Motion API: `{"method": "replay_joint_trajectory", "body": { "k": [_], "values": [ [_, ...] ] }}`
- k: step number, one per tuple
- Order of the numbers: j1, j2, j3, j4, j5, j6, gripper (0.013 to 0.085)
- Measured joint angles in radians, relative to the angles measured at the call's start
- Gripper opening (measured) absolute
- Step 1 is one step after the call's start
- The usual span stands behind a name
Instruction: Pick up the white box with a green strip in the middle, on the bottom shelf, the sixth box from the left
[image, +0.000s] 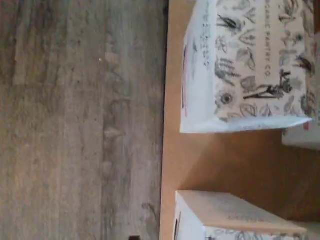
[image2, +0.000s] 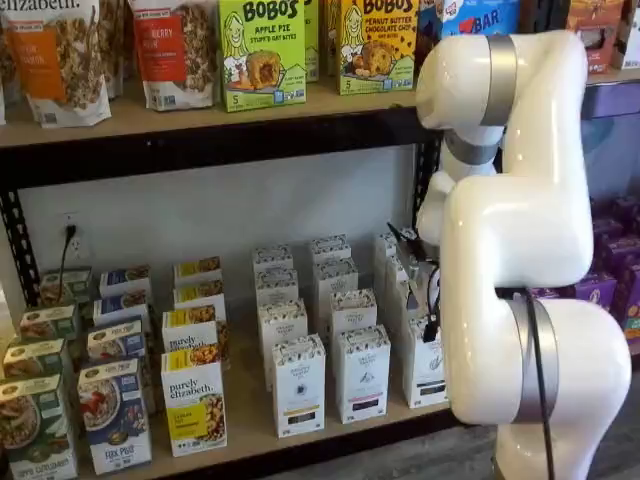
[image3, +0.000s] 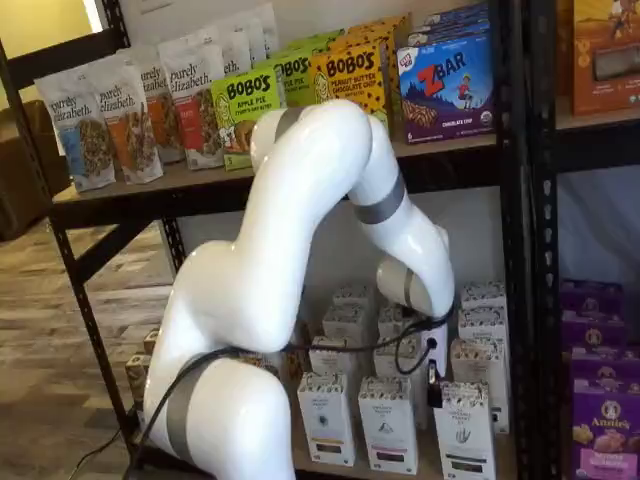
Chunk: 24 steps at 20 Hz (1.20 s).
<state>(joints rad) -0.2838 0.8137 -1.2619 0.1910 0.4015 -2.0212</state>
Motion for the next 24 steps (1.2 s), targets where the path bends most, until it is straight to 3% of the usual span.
{"method": "replay_joint_trajectory", "body": {
  "k": [5,7,10,14,16,20,24],
  "values": [
    [-0.001,0.059,-0.062,0.008,-0.018,-0.009,0.085],
    [-0.003,0.083,-0.095,-0.016,-0.014,0.011,0.085],
    [-0.007,0.119,-0.149,-0.108,0.004,0.09,0.085],
    [-0.007,0.168,-0.221,-0.309,0.056,0.27,0.085],
    [-0.003,0.187,-0.244,-0.374,0.074,0.331,0.085],
    [0.004,0.215,-0.26,-0.432,0.062,0.39,0.085],
    [0.007,0.238,-0.275,-0.442,0.059,0.402,0.085]
  ]
}}
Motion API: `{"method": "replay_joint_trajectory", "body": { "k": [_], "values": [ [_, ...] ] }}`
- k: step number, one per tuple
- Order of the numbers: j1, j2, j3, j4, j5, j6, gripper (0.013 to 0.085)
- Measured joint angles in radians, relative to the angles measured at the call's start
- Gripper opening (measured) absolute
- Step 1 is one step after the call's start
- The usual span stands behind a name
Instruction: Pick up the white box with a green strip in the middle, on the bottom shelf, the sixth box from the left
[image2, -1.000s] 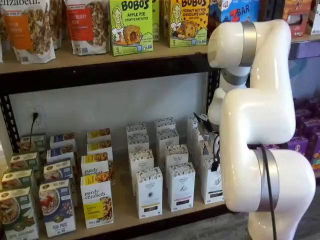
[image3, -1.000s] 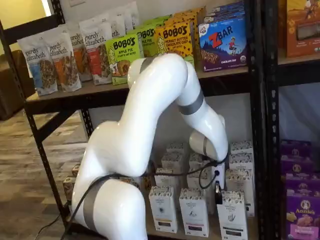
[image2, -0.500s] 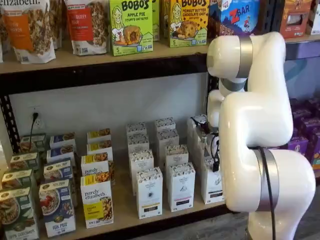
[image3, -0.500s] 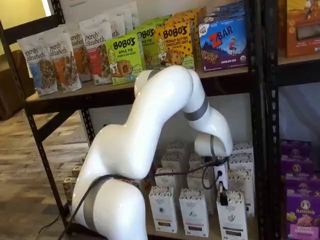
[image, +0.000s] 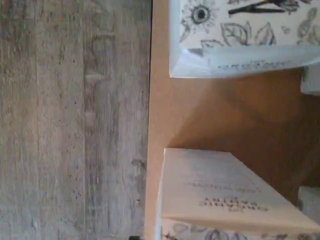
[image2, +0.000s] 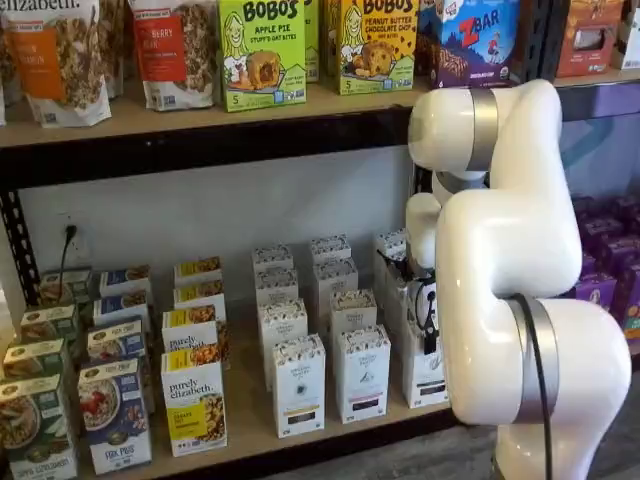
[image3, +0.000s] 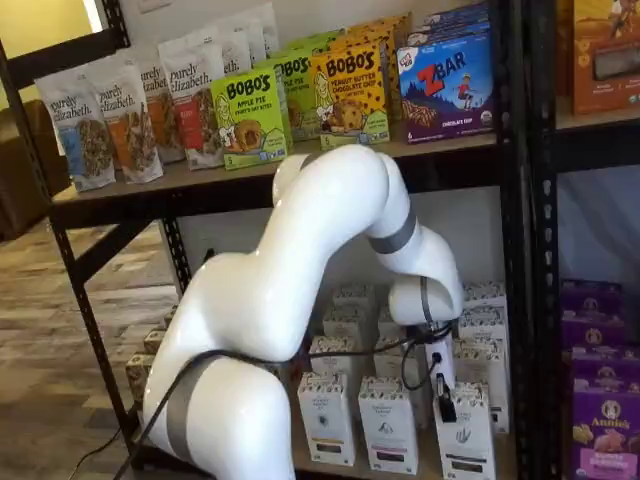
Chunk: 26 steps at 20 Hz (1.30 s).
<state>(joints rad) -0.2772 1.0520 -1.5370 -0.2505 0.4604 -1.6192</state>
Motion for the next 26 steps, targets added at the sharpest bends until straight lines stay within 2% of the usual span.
{"method": "replay_joint_trajectory", "body": {
  "k": [7,8,11,13,14,15,20,21,22,25,26],
  "values": [
    [-0.005,0.02,-0.016,0.025,0.006,-0.027,0.085],
    [-0.006,0.02,-0.017,0.033,0.007,-0.035,0.081],
    [-0.007,0.02,-0.016,0.049,0.008,-0.05,0.077],
    [-0.007,0.018,-0.017,0.048,0.016,-0.049,0.069],
    [-0.006,0.018,-0.017,0.046,0.019,-0.047,0.069],
    [-0.006,0.016,-0.015,0.044,0.02,-0.045,0.065],
    [-0.007,0.007,0.002,0.027,0.007,-0.03,0.065],
    [-0.007,0.005,0.006,0.027,0.004,-0.029,0.061],
    [-0.007,0.002,0.011,0.027,0.001,-0.03,0.061],
    [-0.007,-0.007,0.025,0.029,-0.007,-0.031,0.053],
    [-0.007,-0.009,0.03,0.031,-0.009,-0.032,0.053]
  ]
}}
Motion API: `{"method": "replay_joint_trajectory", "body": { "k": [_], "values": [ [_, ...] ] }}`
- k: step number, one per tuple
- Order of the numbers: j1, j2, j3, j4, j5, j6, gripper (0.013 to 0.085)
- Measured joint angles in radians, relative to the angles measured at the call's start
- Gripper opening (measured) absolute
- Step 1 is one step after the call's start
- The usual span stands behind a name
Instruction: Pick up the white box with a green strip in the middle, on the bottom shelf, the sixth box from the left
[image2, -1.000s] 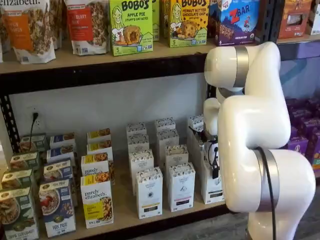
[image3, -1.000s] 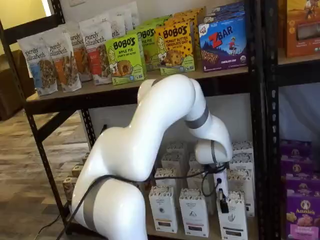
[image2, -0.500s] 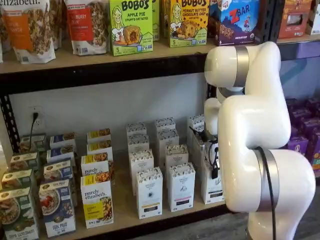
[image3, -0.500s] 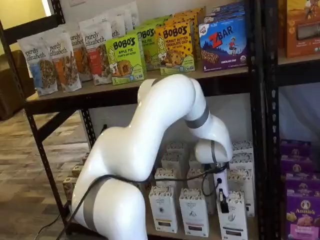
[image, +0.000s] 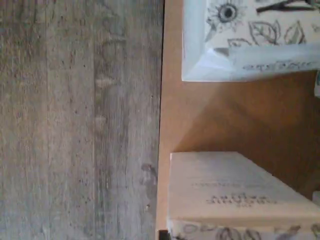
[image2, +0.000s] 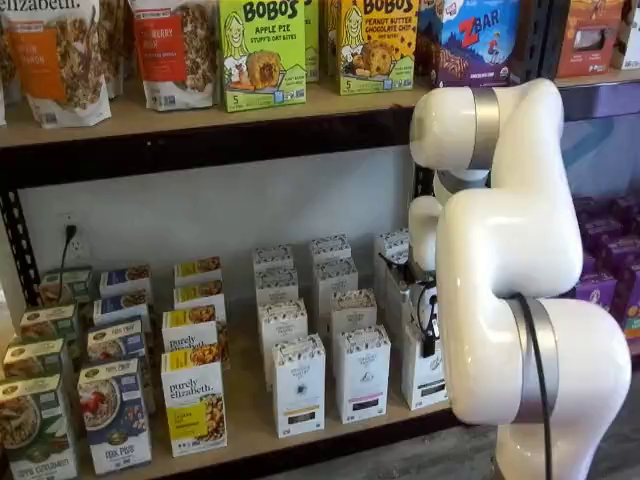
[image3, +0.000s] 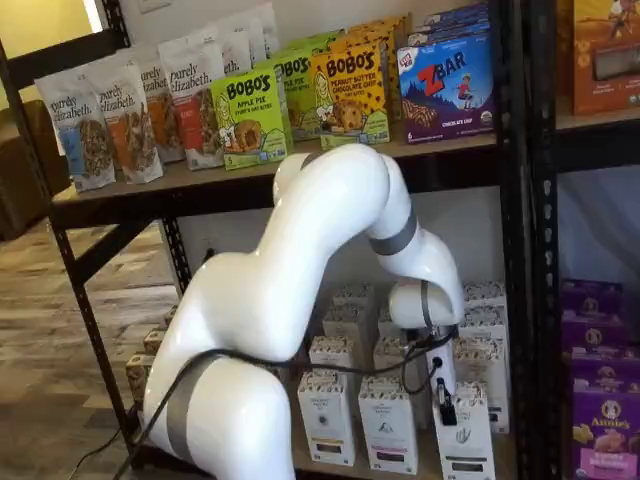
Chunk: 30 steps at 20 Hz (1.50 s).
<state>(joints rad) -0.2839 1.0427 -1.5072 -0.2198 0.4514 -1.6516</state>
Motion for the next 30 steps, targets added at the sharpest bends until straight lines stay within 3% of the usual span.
{"method": "replay_joint_trajectory", "body": {
  "k": [3,11,16,20,23,25,27,30],
  "values": [
    [-0.002,-0.01,0.015,0.003,-0.006,-0.004,0.045],
    [-0.006,-0.064,0.103,-0.065,-0.056,0.057,0.045],
    [0.003,-0.161,0.242,-0.095,-0.094,0.098,0.045],
    [0.017,-0.275,0.397,-0.165,-0.134,0.181,0.045],
    [0.036,-0.367,0.506,-0.145,-0.14,0.183,0.045],
    [0.056,-0.453,0.592,-0.092,-0.127,0.152,0.045],
    [0.07,-0.526,0.662,-0.067,-0.123,0.142,0.045],
    [0.092,-0.641,0.754,-0.073,-0.092,0.169,0.045]
  ]
}}
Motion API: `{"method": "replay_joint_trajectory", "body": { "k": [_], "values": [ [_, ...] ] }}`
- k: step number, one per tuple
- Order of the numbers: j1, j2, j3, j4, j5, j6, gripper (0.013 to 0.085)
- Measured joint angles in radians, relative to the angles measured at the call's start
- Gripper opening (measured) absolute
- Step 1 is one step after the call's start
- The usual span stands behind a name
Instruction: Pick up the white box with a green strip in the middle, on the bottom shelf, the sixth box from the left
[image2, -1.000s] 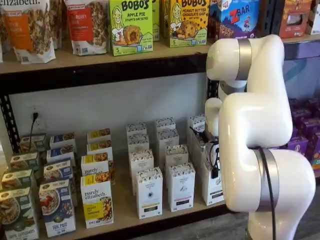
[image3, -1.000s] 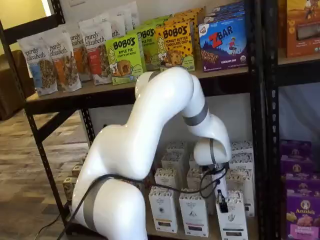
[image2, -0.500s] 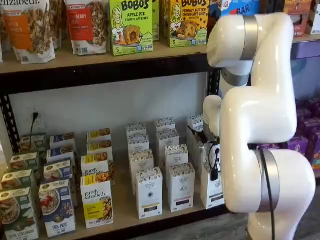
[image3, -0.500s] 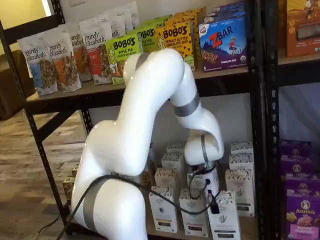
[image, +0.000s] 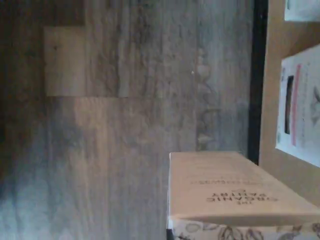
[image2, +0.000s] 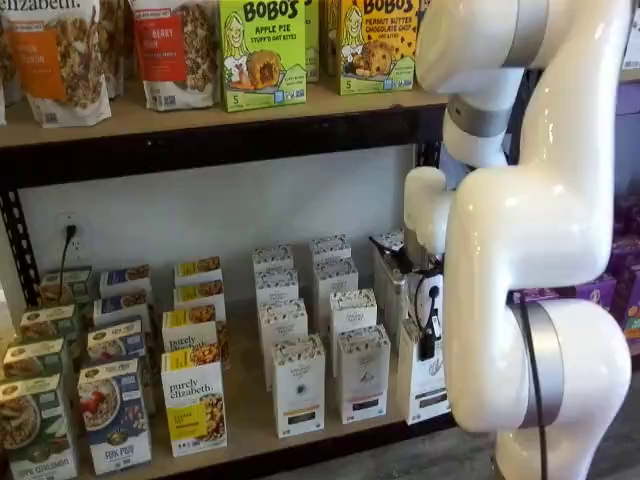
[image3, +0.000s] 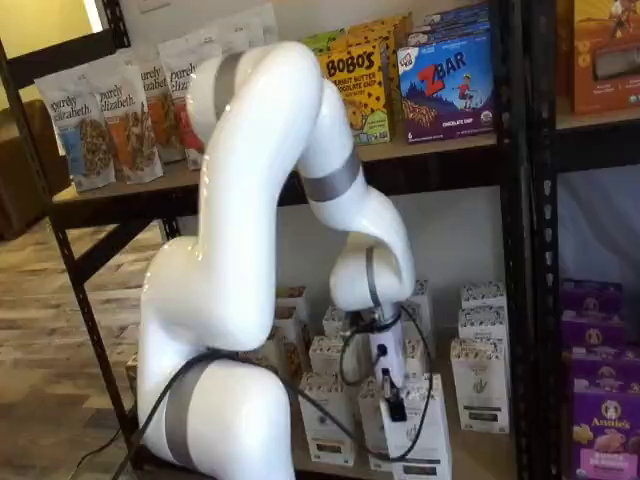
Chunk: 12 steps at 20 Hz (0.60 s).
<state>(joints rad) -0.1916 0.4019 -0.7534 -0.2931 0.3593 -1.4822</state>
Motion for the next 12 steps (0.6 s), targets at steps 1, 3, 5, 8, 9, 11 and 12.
{"method": "replay_joint_trajectory", "body": {
  "k": [1,3,5,8,9,11,12],
  "values": [
    [0.008,-0.039,0.028,-0.01,0.015,0.017,0.045],
    [0.027,-0.119,0.081,-0.013,0.052,0.036,0.045],
    [0.046,-0.199,0.131,-0.006,0.082,0.045,0.045],
    [0.08,-0.334,0.2,0.032,0.144,0.037,0.045],
    [0.089,-0.371,0.215,0.044,0.166,0.034,0.045],
    [0.106,-0.436,0.238,0.058,0.208,0.034,0.045],
    [0.114,-0.467,0.247,0.062,0.23,0.037,0.045]
  ]
}}
